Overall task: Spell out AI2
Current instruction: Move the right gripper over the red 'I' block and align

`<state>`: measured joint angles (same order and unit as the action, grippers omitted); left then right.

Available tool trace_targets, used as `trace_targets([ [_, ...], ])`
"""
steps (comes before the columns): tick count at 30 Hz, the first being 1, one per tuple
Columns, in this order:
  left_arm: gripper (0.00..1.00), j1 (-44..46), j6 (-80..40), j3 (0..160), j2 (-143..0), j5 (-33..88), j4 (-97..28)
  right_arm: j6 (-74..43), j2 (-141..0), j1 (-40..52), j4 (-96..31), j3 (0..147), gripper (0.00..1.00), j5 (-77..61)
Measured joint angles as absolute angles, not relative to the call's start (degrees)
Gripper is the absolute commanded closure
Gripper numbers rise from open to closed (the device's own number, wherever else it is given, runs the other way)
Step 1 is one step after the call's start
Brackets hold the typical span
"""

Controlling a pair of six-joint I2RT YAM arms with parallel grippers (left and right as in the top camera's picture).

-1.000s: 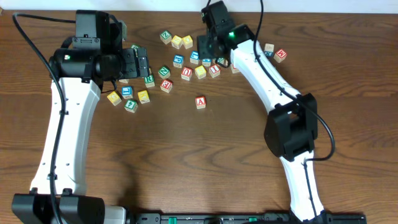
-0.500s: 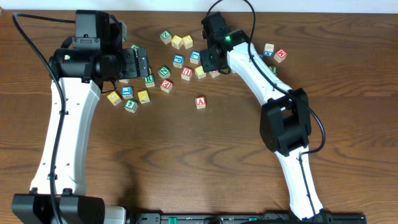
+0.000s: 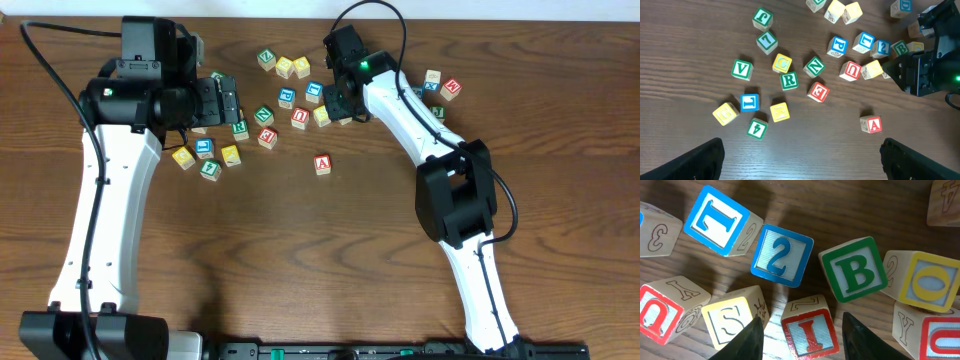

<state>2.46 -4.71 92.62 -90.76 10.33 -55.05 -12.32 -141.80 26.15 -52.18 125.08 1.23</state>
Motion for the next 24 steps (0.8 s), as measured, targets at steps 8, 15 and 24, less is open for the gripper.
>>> trace_targets([
  [8,0.02,2.46,-4.73,92.62,-90.76,10.33,-55.05,-12.32,-141.93,26.15,-51.64,123.68,0.56,1.32],
  [15,0.02,2.46,-4.71,92.62,-90.76,10.33,-55.05,-12.32,-142.04,26.15,-51.31,123.59,0.56,1.32],
  [24,0.02,2.46,-4.73,92.62,-90.76,10.33,-55.05,-12.32,-142.04,26.15,-51.31,123.59,0.57,1.32],
])
